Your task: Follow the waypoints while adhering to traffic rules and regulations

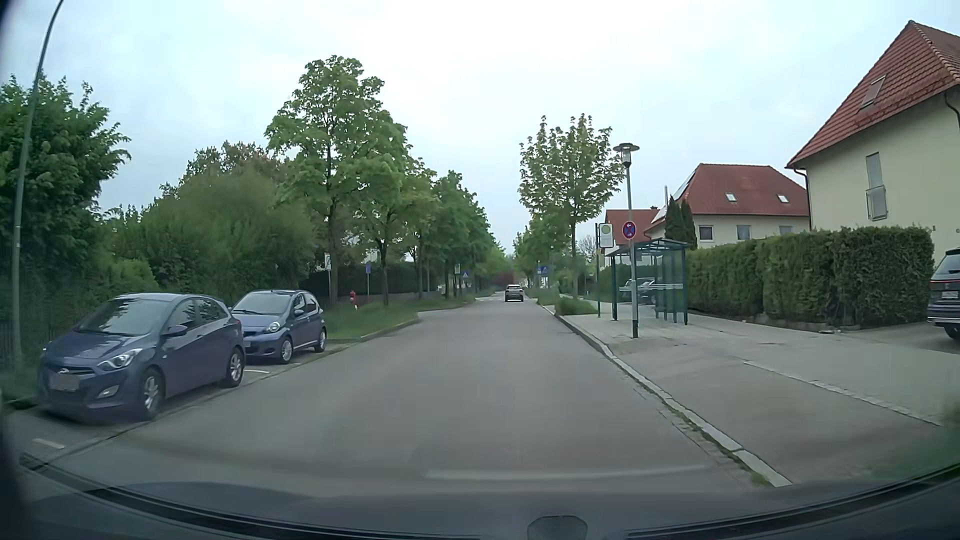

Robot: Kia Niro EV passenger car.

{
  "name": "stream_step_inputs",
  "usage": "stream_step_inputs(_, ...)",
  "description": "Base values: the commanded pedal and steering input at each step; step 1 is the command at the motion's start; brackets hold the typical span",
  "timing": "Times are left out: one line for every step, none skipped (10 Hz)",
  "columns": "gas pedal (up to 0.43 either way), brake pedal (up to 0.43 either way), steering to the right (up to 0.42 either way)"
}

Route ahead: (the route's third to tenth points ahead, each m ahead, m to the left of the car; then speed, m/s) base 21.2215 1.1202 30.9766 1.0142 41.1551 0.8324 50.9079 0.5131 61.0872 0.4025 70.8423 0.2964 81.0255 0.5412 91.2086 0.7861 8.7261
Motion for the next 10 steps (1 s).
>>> stream_step_inputs(0.059,0.0,-0.001)
stream_step_inputs(0.059,0.0,-0.001)
stream_step_inputs(0.067,0.0,-0.001)
stream_step_inputs(0.079,0.0,-0.001)
stream_step_inputs(0.079,0.0,-0.001)
stream_step_inputs(0.079,0.0,-0.001)
stream_step_inputs(0.079,0.0,-0.001)
stream_step_inputs(0.079,0.0,-0.001)
stream_step_inputs(0.079,0.0,-0.001)
stream_step_inputs(0.079,0.0,-0.001)
